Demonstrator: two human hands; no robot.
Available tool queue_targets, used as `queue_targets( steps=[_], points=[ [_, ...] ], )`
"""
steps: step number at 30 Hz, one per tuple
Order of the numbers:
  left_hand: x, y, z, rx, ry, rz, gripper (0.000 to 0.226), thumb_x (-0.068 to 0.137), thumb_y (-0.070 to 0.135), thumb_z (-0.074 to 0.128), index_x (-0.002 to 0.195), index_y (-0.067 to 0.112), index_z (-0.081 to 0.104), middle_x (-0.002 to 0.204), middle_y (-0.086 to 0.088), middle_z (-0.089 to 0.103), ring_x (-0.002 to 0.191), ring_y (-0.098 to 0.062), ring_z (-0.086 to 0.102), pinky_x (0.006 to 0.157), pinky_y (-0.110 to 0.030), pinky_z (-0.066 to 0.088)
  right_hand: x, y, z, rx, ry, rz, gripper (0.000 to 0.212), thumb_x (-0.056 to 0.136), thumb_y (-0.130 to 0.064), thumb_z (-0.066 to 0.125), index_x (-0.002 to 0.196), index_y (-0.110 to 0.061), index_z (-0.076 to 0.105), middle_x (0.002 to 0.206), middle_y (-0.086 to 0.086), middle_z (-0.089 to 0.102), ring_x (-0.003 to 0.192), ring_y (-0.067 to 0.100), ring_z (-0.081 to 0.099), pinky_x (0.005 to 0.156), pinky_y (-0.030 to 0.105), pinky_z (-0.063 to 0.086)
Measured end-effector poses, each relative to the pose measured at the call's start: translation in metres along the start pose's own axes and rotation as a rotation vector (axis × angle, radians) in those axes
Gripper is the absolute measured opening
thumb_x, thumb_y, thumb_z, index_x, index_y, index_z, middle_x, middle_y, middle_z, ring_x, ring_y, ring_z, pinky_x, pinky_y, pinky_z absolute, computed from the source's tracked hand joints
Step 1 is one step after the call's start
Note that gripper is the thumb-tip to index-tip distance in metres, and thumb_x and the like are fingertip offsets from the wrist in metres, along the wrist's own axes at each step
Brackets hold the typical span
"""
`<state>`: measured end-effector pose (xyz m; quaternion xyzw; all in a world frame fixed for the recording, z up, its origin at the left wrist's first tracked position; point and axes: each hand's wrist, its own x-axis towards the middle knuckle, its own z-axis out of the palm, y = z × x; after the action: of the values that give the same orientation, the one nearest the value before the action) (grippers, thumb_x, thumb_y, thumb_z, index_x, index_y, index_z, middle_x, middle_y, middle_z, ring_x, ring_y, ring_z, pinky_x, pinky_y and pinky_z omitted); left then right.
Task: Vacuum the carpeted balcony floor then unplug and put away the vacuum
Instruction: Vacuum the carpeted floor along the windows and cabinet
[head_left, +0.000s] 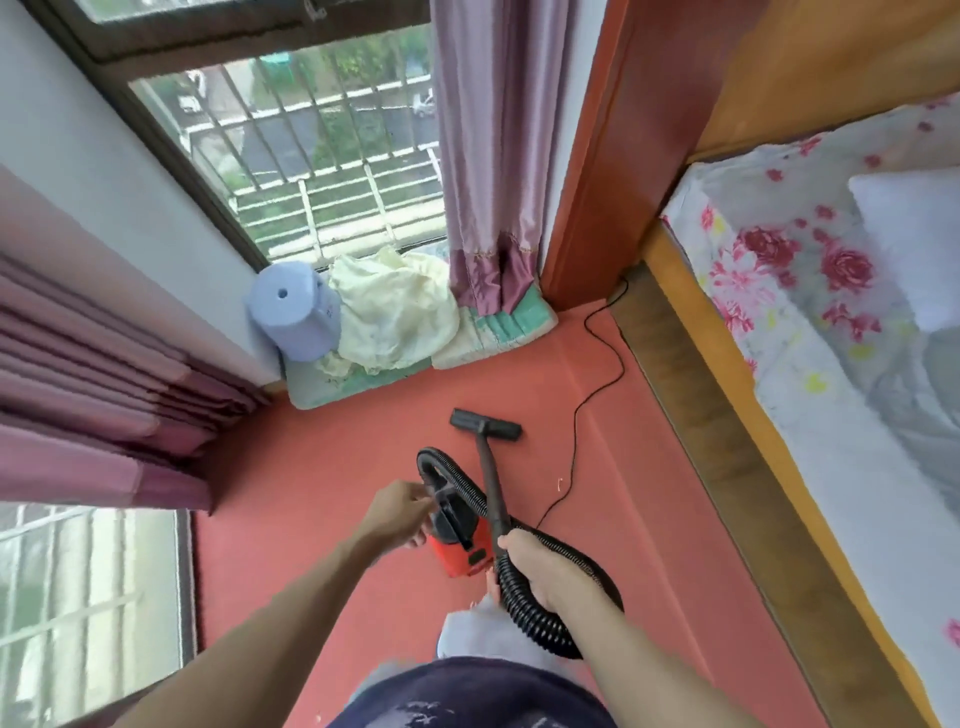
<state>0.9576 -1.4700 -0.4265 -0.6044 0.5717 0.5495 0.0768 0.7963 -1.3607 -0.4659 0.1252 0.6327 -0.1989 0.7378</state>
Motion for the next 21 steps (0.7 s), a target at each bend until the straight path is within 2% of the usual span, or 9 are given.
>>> queue_targets(
  steps=[5,8,12,15,18,21],
  points=[
    [-0.057,-0.058,0.002,-0.199,0.118,-0.07,0.021,0.09,0.005,0.048,0.093,-0.002,0.068,0.069,-0.01,0.066,0.053,-0.021,0.061,0.05,-0.027,0.053,-0.01,-0.005,0.004,-0.287,0.066,-0.121,0.019,0.1,-0.022,0.038,0.09,-0.007,0.041,0.062,0.009,0.046,0.035,0.017,0.044,0.036,0.019,0.038],
    [-0.093,-0.101,0.009,-0.411,0.223,-0.103,0.021,0.088,0.002,0.047,0.084,0.002,0.067,0.065,-0.01,0.063,0.05,-0.021,0.059,0.049,-0.027,0.052,-0.026,-0.007,0.029,-0.558,0.049,-0.235,0.02,0.1,-0.017,0.049,0.086,-0.004,0.045,0.058,0.01,0.048,0.037,0.018,0.045,0.038,0.021,0.04],
    [-0.137,-0.156,0.039,-0.625,0.282,-0.164,0.017,0.088,0.002,0.048,0.08,0.005,0.063,0.062,-0.01,0.06,0.044,-0.02,0.056,0.049,-0.028,0.05,-0.052,0.008,0.061,-0.845,0.054,-0.374,0.016,0.099,-0.012,0.05,0.088,-0.001,0.047,0.053,0.011,0.049,0.041,0.02,0.046,0.04,0.025,0.042],
    [-0.162,-0.185,0.075,-0.719,0.283,-0.211,0.016,0.088,0.003,0.049,0.079,0.006,0.063,0.063,-0.01,0.06,0.043,-0.019,0.055,0.05,-0.028,0.05,-0.068,0.028,0.075,-0.976,0.053,-0.399,0.017,0.098,-0.014,0.051,0.09,0.0,0.05,0.053,0.012,0.05,0.04,0.021,0.046,0.039,0.026,0.042],
    [-0.182,-0.205,0.108,-0.784,0.294,-0.238,0.016,0.089,0.003,0.047,0.084,0.004,0.062,0.061,-0.009,0.059,0.042,-0.018,0.054,0.048,-0.027,0.048,-0.084,0.057,0.088,-1.019,0.001,-0.366,0.021,0.099,-0.017,0.051,0.083,-0.003,0.05,0.053,0.009,0.047,0.035,0.018,0.044,0.036,0.021,0.038],
    [-0.204,-0.222,0.133,-0.855,0.338,-0.256,0.016,0.089,0.003,0.047,0.085,0.003,0.062,0.062,-0.009,0.058,0.042,-0.019,0.053,0.047,-0.026,0.047,-0.088,0.092,0.094,-1.117,-0.015,-0.339,0.019,0.099,-0.019,0.052,0.085,-0.005,0.05,0.053,0.006,0.047,0.037,0.015,0.044,0.036,0.019,0.037]
  ],
)
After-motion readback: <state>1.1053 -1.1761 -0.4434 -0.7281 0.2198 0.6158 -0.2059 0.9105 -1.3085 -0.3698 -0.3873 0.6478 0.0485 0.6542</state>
